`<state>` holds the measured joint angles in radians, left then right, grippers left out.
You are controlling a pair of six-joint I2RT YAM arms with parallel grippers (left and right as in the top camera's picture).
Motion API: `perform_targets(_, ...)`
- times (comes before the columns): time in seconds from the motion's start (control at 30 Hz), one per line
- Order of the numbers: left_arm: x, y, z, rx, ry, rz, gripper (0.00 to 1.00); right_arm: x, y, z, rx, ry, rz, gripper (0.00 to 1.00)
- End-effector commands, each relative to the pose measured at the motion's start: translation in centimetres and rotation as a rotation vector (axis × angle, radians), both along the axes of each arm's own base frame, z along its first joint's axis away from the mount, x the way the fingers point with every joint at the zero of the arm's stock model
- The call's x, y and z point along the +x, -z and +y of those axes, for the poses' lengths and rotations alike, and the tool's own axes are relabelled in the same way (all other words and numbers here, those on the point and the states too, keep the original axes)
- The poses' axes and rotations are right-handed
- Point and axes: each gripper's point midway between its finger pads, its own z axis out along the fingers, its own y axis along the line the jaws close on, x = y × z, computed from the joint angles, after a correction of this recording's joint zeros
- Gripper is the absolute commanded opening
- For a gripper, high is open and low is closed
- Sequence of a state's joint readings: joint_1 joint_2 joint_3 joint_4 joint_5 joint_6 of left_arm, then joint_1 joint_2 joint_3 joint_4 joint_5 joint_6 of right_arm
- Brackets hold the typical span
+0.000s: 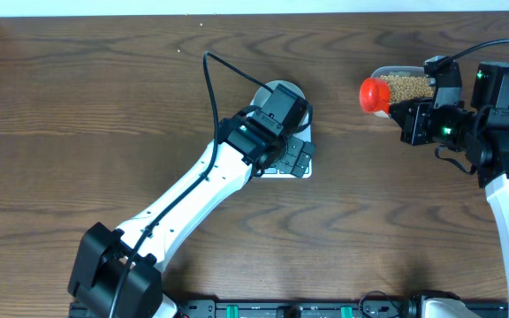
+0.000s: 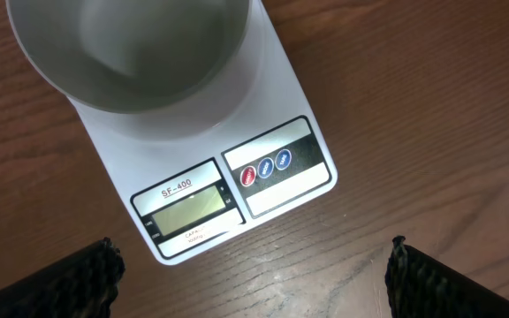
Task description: Scoop item into bowl and weigh 50g on scale
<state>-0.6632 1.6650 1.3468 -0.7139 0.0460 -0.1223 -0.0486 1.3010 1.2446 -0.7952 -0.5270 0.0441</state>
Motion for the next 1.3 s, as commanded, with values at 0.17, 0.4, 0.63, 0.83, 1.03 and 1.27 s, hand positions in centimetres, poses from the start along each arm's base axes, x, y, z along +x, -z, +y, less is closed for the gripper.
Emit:
perform_targets(0.17, -0.10, 0.15, 0.14, 0.015, 0.014, -0.002, 0.97, 0.00, -1.07, 0.13, 0.000, -0.017, -0.031, 0.01)
perform_targets(0.4, -0.10, 0.15, 0.15, 0.015, 0.014, -0.002, 0.97, -0.05, -1.02, 0.13, 0.000, -0.017, -0.027, 0.01)
perform_targets(0.63, -0.10, 0.15, 0.14, 0.015, 0.014, -0.002, 0.97, -0.06, -1.01, 0.12, -0.001, -0.017, -0.026, 0.01)
perform_targets(0.83, -0.10, 0.15, 0.15, 0.015, 0.014, -0.002, 0.97, -0.05, -1.02, 0.12, -0.005, -0.022, -0.031, 0.01)
perform_targets(1.03, -0.10, 0.15, 0.15, 0.015, 0.014, -0.002, 0.97, -0.07, -0.84, -0.13, -0.017, -0.012, -0.025, 0.01)
perform_targets(1.27, -0.10, 0.15, 0.15, 0.015, 0.014, -0.002, 0.97, 0.19, -1.09, -0.13, -0.018, -0.013, -0.042, 0.01)
